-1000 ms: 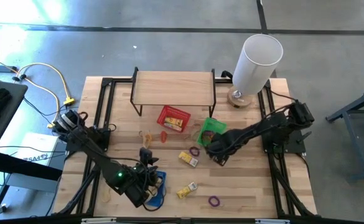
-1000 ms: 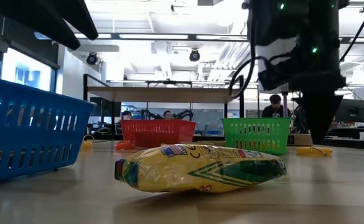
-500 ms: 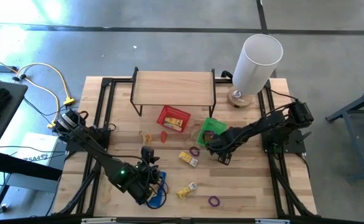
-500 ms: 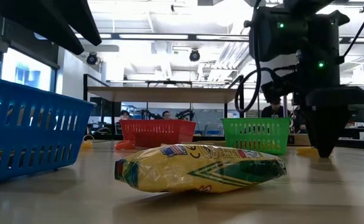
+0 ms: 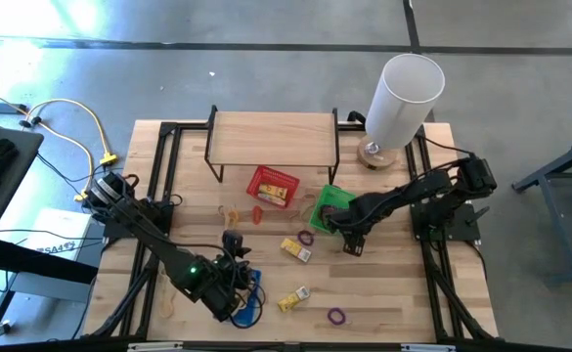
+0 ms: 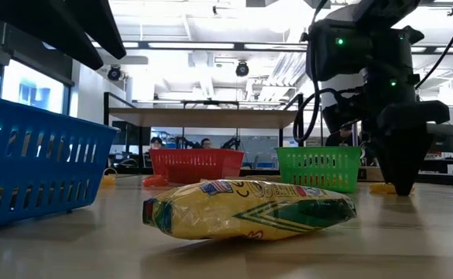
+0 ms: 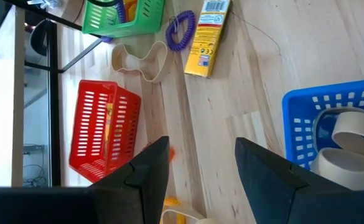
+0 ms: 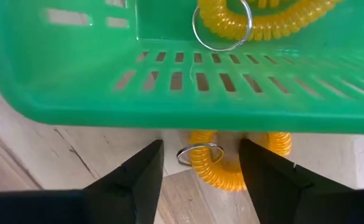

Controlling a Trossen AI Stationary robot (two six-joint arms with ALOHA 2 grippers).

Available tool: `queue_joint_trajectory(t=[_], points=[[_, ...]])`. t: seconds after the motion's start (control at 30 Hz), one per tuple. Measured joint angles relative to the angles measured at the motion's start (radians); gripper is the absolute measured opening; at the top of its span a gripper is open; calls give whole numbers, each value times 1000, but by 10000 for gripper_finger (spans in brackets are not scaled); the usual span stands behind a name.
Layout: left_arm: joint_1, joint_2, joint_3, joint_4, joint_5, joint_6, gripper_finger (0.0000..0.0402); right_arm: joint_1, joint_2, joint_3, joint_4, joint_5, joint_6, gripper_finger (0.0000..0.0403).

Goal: Pick & Place Office Desk Supplies
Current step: Put the yellow spring keychain into the green bin

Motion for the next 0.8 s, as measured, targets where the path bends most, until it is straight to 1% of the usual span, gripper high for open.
queue_joint_trajectory(t=[0.43, 0.5, 0.8], points=[[0, 0, 0, 0, 2, -5, 174, 3, 1, -1, 8, -13, -5, 77], [0, 0, 0, 0, 4, -5, 174, 3, 2, -1, 8, -9, -5, 69], [0, 0, 0, 0, 16, -5, 174, 35, -1, -1, 5, 13, -2, 68]])
